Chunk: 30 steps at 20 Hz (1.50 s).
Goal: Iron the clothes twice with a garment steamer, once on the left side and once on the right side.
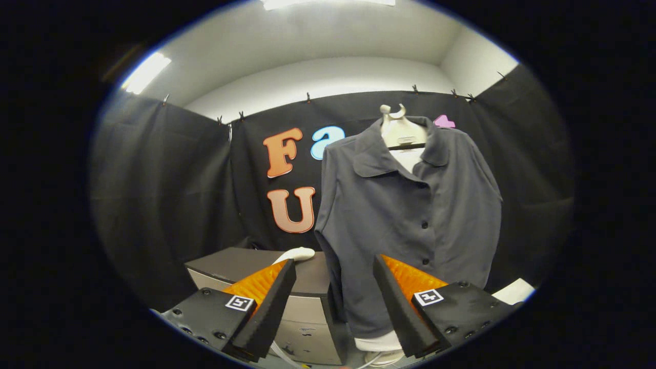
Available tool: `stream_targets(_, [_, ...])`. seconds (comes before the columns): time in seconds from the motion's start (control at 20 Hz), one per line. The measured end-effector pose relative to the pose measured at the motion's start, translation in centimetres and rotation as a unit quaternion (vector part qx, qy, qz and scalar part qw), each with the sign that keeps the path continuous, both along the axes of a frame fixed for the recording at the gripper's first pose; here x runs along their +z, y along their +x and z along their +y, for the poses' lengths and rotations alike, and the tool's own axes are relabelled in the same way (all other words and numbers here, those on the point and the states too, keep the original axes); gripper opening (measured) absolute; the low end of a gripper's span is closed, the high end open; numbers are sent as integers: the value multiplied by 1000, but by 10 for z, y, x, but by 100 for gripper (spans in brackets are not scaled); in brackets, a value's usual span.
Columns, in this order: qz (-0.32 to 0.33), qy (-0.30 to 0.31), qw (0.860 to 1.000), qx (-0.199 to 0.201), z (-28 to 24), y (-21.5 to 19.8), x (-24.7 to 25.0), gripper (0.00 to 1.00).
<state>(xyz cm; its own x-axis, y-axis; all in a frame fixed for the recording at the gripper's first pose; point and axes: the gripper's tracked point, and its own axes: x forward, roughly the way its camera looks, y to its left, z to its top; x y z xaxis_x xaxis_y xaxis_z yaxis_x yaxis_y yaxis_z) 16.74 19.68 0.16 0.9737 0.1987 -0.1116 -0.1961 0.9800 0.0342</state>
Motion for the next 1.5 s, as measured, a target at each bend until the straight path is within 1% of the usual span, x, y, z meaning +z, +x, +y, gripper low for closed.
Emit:
stream_targets(0.1, [23,10,1000,11,48,25,-5,98])
stream_targets(0.3, [43,6,999,6,117,89,-15,98])
stream_targets(0.5, [103,-43,994,16,169,143,-50,98])
stream_targets(0.6, [148,-65,987,26,191,166,-72,98])
stream_targets(0.7, [176,-82,980,44,213,195,-91,98])
stream_targets(0.85, [224,-118,967,23,213,228,-131,97])
stream_targets(0.95, [276,-127,953,4,210,242,-166,97])
stream_targets(1.1, [318,-106,942,-21,207,252,-200,97])
stream_targets(1.2, [333,-108,936,-34,203,257,-211,98])
stream_targets(1.3, [347,-116,930,-42,198,261,-219,97])
stream_targets(1.45, [352,-117,927,-51,189,267,-227,96])
stream_targets(1.5, [352,-107,929,-52,187,268,-225,96])
